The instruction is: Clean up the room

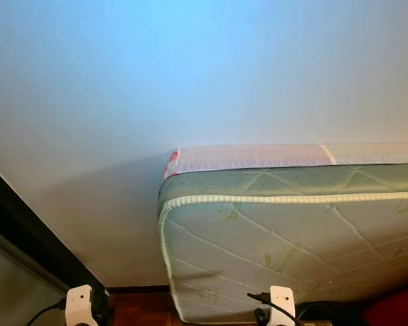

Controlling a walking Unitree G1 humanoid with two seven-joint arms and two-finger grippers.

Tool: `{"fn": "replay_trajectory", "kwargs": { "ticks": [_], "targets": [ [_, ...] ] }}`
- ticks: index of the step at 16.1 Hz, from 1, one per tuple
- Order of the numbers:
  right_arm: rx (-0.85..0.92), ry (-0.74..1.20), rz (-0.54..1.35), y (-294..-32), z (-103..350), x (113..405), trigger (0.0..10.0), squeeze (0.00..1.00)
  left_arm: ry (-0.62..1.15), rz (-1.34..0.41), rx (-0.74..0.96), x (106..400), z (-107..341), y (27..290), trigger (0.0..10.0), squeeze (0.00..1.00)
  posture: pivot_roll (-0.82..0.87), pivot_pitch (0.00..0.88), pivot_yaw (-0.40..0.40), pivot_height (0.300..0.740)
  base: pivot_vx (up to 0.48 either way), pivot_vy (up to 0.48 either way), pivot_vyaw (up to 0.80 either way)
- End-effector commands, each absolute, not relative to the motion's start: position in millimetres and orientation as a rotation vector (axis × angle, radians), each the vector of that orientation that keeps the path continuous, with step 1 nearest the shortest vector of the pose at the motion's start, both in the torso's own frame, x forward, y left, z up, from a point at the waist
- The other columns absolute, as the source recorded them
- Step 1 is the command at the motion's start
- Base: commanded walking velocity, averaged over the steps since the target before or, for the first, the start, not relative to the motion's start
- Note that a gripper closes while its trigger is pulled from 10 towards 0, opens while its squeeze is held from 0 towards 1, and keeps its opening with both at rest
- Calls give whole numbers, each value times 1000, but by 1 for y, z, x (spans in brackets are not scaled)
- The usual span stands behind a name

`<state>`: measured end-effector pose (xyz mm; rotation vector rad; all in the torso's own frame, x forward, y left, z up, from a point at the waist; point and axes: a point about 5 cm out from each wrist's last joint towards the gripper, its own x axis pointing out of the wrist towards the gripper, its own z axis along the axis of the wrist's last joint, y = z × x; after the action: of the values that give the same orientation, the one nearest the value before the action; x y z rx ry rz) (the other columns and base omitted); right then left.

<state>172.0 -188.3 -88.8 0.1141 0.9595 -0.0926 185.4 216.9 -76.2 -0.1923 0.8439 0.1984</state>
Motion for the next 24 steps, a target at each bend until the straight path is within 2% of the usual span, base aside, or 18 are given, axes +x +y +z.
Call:
{"fn": "replay_trajectory", "kwargs": {
  "ticks": [1,20,24],
  "targets": [
    [1,999,-32,-213,-82,180,10000,0,1022,189,-33,143,-90,241,10000,0,28,0,-8,740,0,0,0],
    [-3,1001,-37,-215,-82,179,10000,0,1021,203,-46,138,-91,244,10000,0,31,0,-19,740,-217,0,0],
    [-3,997,-42,-215,-81,180,10000,0,1020,194,-52,141,-92,236,10000,0,29,0,-20,740,0,0,0]
  ]
}}
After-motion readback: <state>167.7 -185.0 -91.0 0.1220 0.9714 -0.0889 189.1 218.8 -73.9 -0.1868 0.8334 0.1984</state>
